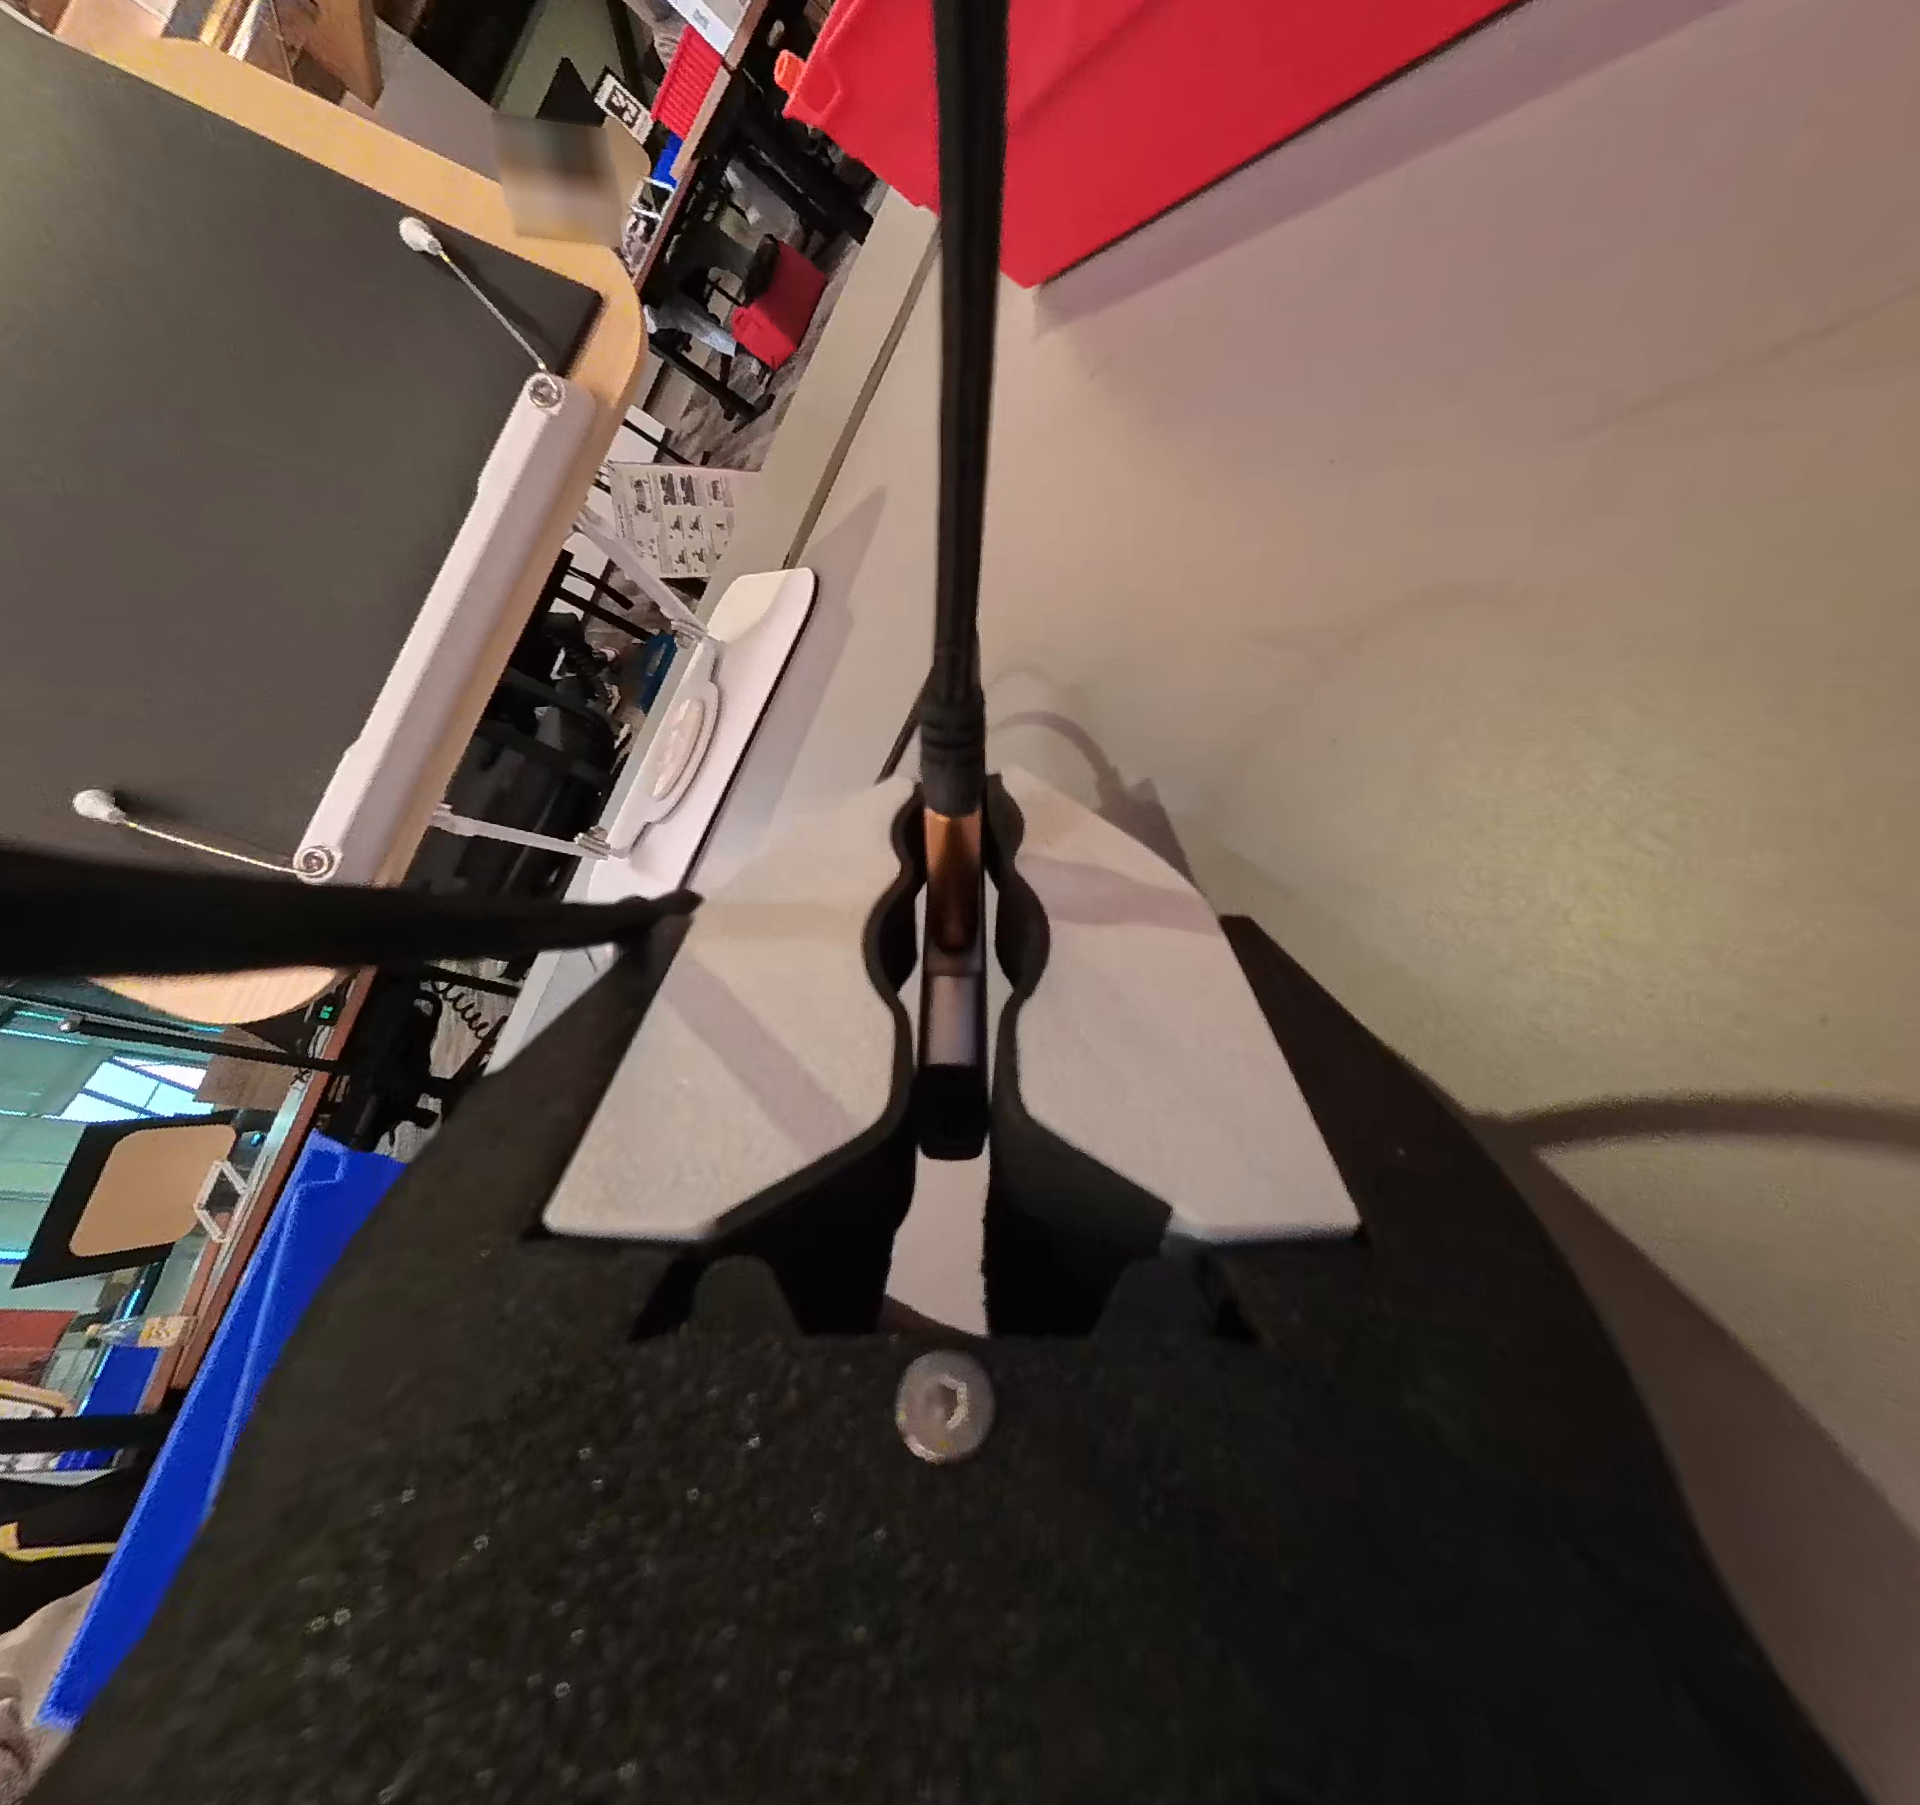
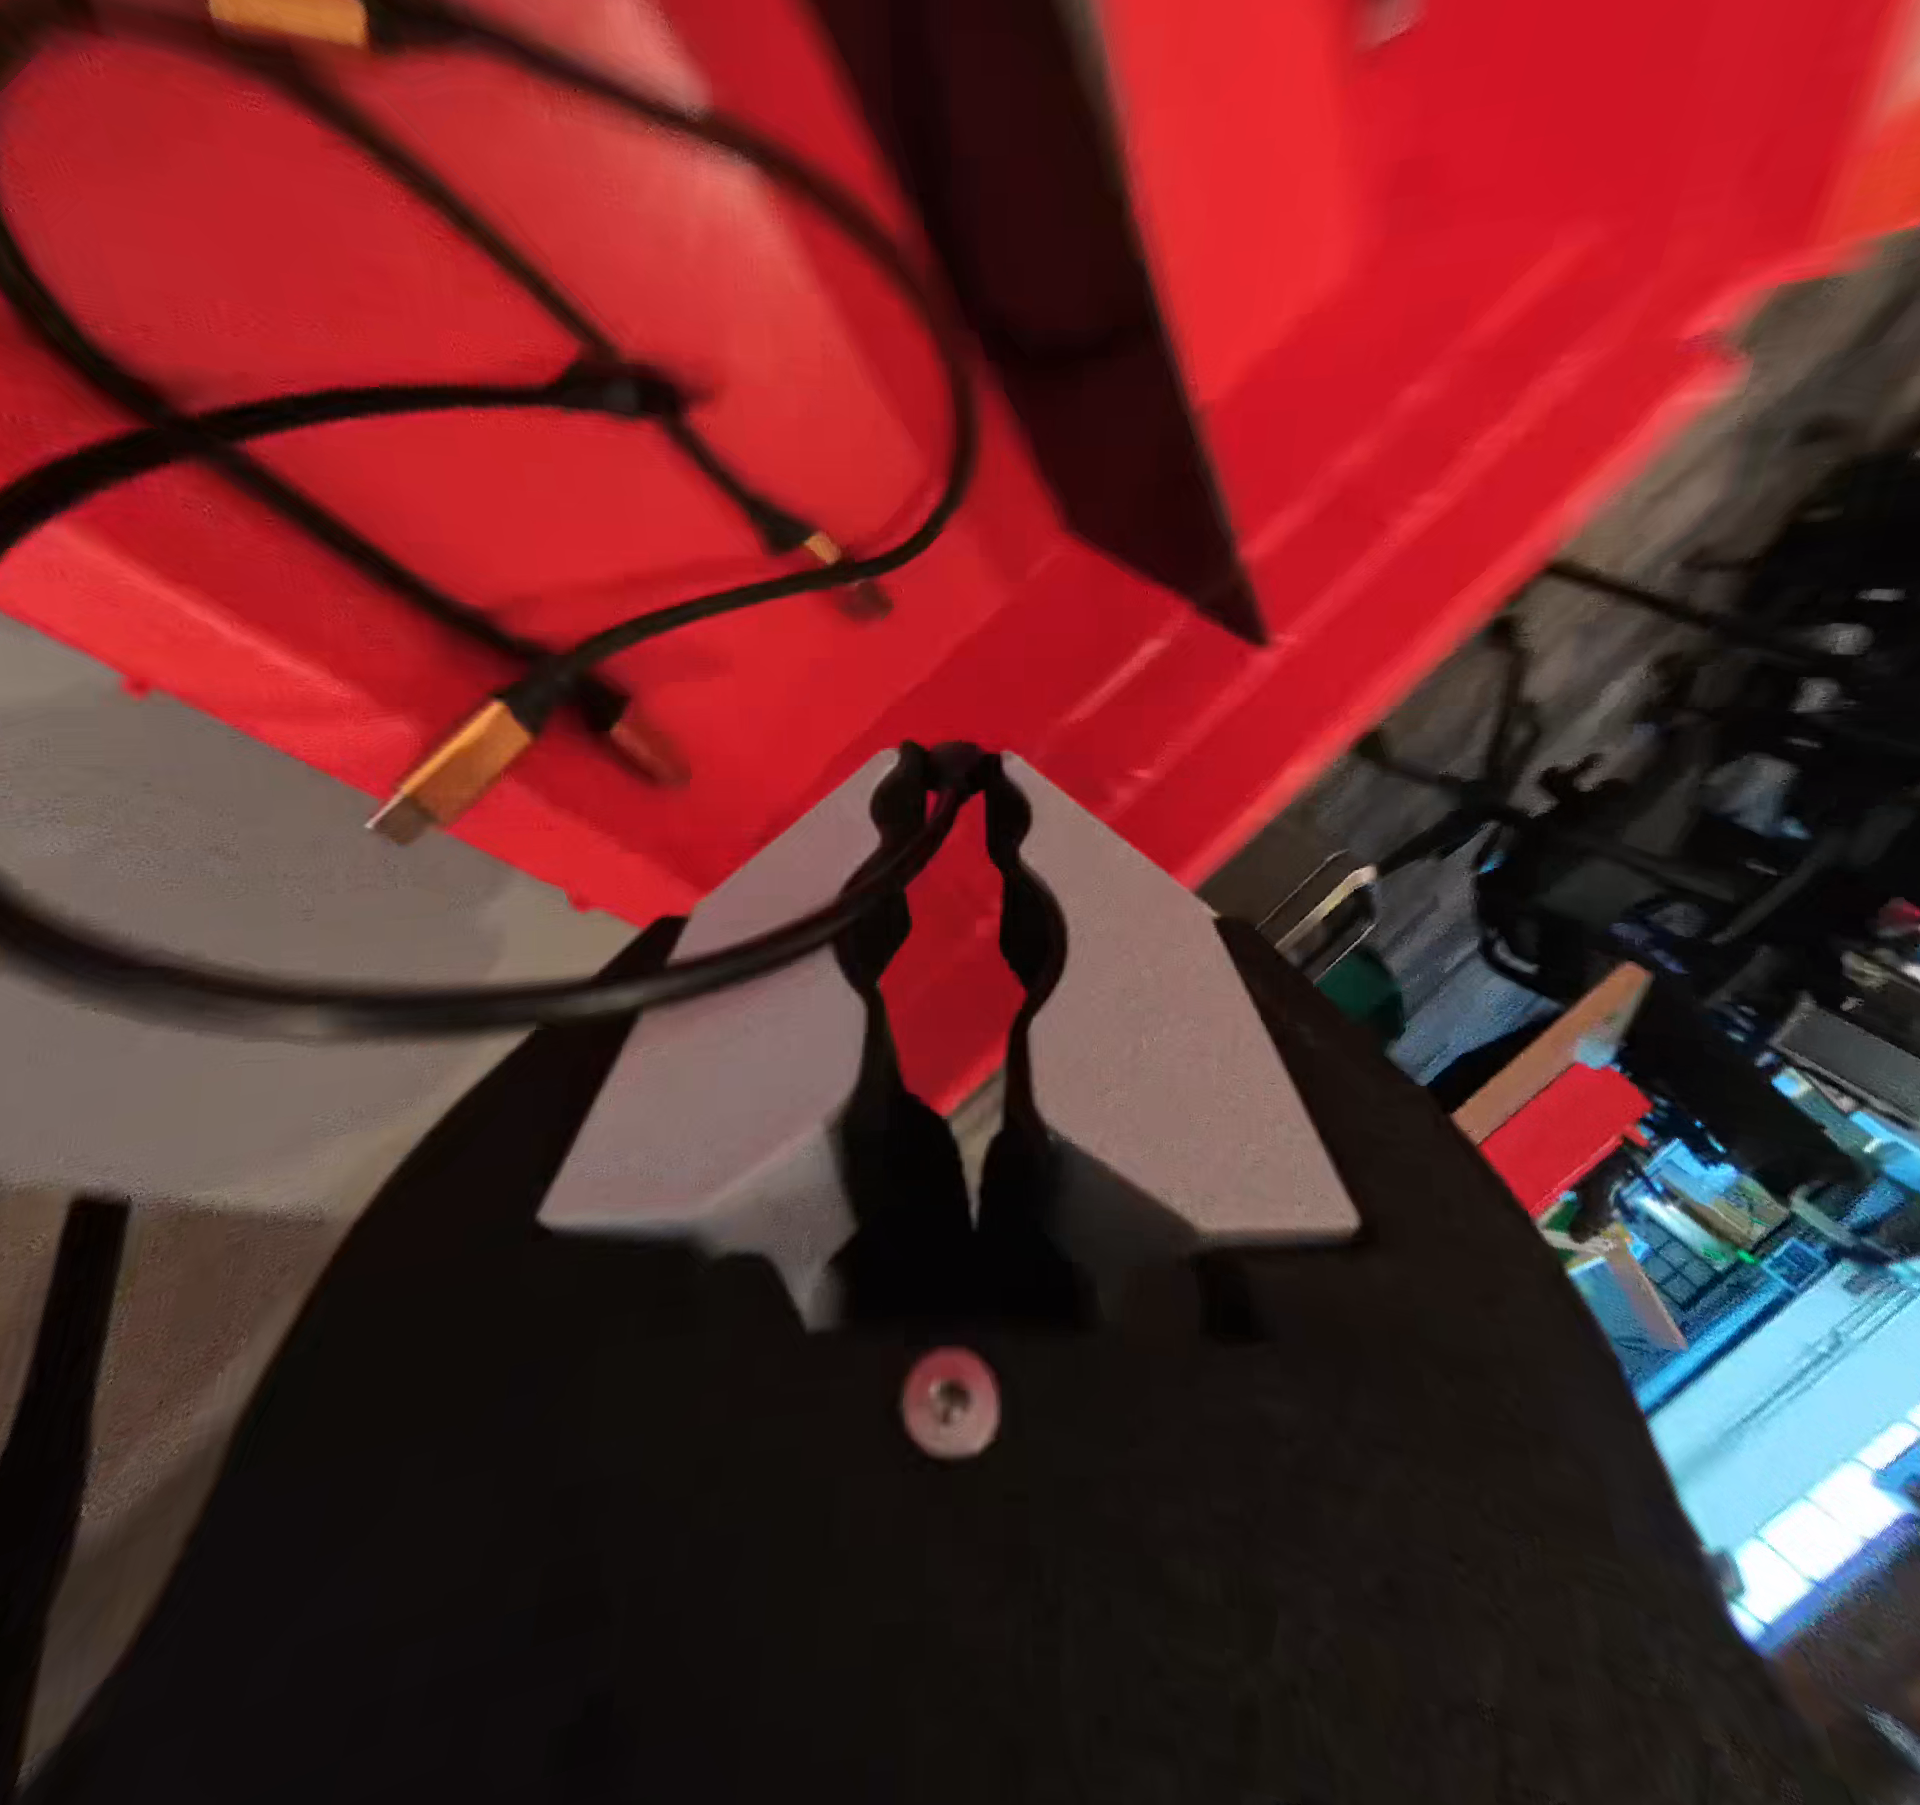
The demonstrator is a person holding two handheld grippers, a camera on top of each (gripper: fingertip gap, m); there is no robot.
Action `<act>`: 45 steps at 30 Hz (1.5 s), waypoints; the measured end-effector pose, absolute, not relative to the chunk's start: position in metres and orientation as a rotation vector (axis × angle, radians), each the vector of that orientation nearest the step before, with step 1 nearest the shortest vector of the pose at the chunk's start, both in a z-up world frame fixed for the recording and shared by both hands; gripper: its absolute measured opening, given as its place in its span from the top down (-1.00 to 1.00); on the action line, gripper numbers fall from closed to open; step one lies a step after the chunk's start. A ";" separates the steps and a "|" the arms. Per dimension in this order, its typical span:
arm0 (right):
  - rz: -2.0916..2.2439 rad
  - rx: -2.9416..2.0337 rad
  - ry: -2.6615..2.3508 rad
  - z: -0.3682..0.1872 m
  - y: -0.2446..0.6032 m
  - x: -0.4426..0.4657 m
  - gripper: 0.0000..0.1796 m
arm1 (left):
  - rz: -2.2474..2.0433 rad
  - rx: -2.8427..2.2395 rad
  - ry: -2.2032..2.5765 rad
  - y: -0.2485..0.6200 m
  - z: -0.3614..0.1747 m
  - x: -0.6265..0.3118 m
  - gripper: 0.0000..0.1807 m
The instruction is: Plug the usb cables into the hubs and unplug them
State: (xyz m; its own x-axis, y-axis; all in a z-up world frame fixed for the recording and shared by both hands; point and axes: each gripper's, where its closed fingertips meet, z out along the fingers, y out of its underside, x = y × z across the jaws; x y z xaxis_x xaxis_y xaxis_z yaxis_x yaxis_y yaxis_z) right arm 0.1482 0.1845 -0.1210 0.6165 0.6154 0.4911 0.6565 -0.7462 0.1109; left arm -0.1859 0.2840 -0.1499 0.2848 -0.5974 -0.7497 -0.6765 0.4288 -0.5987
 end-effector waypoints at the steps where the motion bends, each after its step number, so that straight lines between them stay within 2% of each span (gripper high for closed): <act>1: -0.743 -2.854 -1.155 -0.137 0.176 0.150 0.89 | 0.075 -1.241 1.388 0.284 -0.151 -0.186 0.89; 6: -0.442 -3.126 -1.289 -0.184 0.159 0.148 0.89 | 0.065 -1.262 1.384 0.287 -0.151 -0.188 0.89; 9: -0.377 -3.207 -1.183 -0.193 0.162 0.158 0.76 | 0.065 -1.261 1.392 0.286 -0.152 -0.188 0.89; 13: -0.241 -3.324 -1.124 -0.176 0.150 0.162 0.67 | 0.065 -1.256 1.404 0.284 -0.154 -0.187 0.89; 17: -0.361 -3.128 -1.041 -0.128 0.176 0.167 0.60 | 0.049 -1.262 1.397 0.284 -0.152 -0.187 0.89; 20: -0.091 -2.865 -1.066 -0.102 0.177 0.117 0.61 | 0.042 -1.266 1.399 0.284 -0.152 -0.188 0.89; 23: 0.145 -2.621 -1.233 -0.104 0.145 0.065 0.61 | 0.044 -1.257 1.408 0.282 -0.152 -0.187 0.89; 30: 0.089 -2.373 -1.014 -0.145 0.131 0.062 0.63 | 0.053 -1.222 1.434 0.275 -0.152 -0.182 0.89; 31: 0.063 -2.324 -0.991 -0.144 0.135 0.062 0.74 | 0.053 -1.220 1.434 0.274 -0.152 -0.182 0.89; 35: 0.003 -2.185 -0.953 -0.127 0.149 0.058 0.98 | 0.047 -1.229 1.433 0.276 -0.152 -0.182 0.89; 38: -0.090 -2.231 -0.923 -0.125 0.164 0.065 0.98 | 0.051 -1.230 1.430 0.277 -0.152 -0.182 0.89; 43: -0.136 -2.349 -1.119 -0.158 0.176 0.045 0.94 | 0.058 -1.228 1.436 0.276 -0.153 -0.182 0.89; 45: -0.022 -2.422 -1.101 -0.167 0.179 0.040 0.83 | 0.058 -1.228 1.439 0.276 -0.153 -0.182 0.89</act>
State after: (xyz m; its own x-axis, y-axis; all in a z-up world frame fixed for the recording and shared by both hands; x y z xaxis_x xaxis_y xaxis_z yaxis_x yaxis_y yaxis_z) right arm 0.0398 0.1792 -0.1672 0.6767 0.7069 0.2059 0.7147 -0.5633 -0.4146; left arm -0.1820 0.2763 -0.1533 0.2378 -0.6200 -0.7477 -0.6786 0.4447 -0.5846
